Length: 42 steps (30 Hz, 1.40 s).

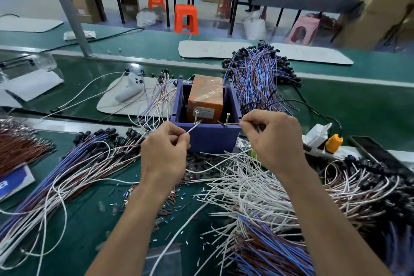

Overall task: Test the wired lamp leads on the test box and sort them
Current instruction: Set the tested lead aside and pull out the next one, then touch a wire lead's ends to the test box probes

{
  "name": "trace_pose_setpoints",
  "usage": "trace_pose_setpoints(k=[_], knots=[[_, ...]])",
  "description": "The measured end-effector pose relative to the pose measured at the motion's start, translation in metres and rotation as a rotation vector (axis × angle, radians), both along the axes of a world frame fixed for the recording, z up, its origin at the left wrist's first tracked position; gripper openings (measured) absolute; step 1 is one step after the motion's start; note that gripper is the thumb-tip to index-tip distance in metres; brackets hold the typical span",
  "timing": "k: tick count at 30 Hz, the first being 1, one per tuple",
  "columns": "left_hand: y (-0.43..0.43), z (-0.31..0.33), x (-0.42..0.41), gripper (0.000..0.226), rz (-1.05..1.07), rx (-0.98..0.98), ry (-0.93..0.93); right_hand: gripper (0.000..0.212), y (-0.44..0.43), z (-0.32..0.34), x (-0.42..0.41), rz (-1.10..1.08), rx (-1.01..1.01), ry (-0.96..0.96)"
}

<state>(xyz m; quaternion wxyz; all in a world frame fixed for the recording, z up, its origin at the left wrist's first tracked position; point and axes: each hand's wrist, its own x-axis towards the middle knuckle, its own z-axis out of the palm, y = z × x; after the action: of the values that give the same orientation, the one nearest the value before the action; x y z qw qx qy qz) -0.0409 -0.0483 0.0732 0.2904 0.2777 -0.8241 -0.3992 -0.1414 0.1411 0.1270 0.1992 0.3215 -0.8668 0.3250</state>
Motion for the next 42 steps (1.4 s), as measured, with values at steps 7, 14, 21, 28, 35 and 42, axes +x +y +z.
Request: trace_pose_setpoints(k=[7, 14, 21, 28, 35, 42], knots=[[-0.005, -0.005, -0.01, 0.022, 0.062, 0.071, -0.001, 0.006, 0.0, -0.002, -0.003, -0.01, -0.011, -0.014], [-0.005, -0.008, -0.011, 0.022, 0.077, 0.081, 0.034, 0.008, -0.004, -0.006, -0.007, -0.052, 0.01, -0.074], [-0.005, -0.006, -0.012, 0.023, 0.091, 0.062, 0.045, 0.009, -0.009, -0.006, -0.013, -0.061, 0.044, -0.114], [-0.005, -0.004, -0.011, 0.021, 0.102, 0.074, 0.031, 0.011, -0.012, -0.01, -0.016, -0.108, 0.087, -0.152], [-0.004, -0.001, 0.003, 0.011, 0.025, 0.429, 0.221, 0.009, -0.005, -0.003, 0.006, 0.04, 0.103, -0.245], [-0.033, -0.001, 0.042, 0.012, 0.048, 1.225, 0.361, 0.013, -0.025, -0.033, 0.047, 0.114, 0.329, -0.401]])
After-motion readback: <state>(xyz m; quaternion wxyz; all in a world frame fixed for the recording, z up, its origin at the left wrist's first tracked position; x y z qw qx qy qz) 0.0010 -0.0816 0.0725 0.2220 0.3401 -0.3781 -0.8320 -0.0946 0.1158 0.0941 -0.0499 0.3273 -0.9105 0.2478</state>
